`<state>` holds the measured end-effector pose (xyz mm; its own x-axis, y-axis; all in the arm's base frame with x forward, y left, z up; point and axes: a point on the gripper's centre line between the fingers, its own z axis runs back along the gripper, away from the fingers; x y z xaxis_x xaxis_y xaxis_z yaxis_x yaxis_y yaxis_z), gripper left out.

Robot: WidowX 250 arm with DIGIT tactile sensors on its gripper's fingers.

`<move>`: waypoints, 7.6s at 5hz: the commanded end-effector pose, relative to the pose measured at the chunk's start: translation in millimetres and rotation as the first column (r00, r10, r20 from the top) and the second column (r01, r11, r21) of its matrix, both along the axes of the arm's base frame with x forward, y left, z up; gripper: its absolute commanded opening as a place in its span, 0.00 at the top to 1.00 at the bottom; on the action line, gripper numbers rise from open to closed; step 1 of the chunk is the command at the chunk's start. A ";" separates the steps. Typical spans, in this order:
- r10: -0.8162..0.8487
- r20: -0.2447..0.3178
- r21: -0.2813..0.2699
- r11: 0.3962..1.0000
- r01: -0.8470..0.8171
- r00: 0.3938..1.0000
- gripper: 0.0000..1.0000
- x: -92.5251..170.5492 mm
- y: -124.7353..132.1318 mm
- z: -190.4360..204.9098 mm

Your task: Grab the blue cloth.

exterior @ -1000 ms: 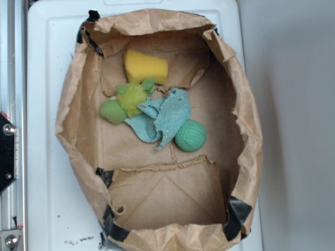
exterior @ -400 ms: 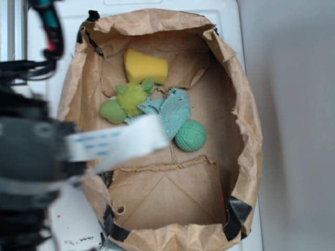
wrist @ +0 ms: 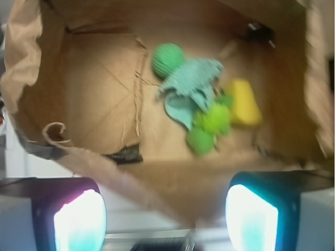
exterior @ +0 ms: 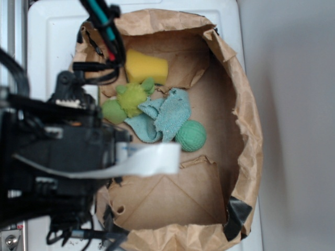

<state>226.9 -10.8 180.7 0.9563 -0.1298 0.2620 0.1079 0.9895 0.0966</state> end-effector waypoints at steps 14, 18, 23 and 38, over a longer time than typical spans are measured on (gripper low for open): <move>-0.237 -0.054 0.141 0.960 0.243 0.970 1.00 111.5 13.5 -106.0; -0.287 0.005 0.007 0.958 0.287 0.958 0.00 72.4 4.5 -61.9; -0.208 -0.020 0.098 0.973 0.209 0.978 0.00 85.4 26.3 -93.7; -0.187 -0.052 -0.065 0.981 0.184 0.981 1.00 77.3 47.1 -117.9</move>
<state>295.8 30.6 42.5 0.9398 -0.3027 0.1587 0.3083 0.9512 -0.0110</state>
